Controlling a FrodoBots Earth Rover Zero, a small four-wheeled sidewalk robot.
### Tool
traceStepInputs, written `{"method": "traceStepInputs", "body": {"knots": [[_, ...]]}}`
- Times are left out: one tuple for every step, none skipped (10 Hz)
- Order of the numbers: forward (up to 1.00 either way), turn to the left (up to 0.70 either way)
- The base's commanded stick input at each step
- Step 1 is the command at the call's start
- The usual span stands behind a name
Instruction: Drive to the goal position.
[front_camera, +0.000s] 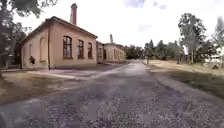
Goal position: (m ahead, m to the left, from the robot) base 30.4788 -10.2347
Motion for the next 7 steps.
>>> {"method": "traceStepInputs", "body": {"knots": [[0.7,-0.11],[0.7,-0.1],[0.7,0.0],[0.7,0.0],[0.7,0.0],[0.7,0.0],[0.7,0.0]]}}
